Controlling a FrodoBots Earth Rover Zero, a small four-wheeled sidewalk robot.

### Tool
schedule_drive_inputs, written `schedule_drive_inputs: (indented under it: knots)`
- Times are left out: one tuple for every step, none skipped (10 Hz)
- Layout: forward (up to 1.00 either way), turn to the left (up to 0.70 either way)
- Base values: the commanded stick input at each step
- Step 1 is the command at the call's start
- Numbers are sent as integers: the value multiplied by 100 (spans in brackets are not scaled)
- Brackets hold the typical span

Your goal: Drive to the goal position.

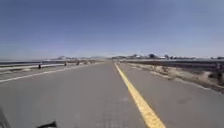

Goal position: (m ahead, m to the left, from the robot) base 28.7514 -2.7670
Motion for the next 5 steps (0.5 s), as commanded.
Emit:
schedule_drive_inputs:
  knots:
    - [85,0]
    - [85,0]
    - [85,0]
    - [85,0]
    - [85,0]
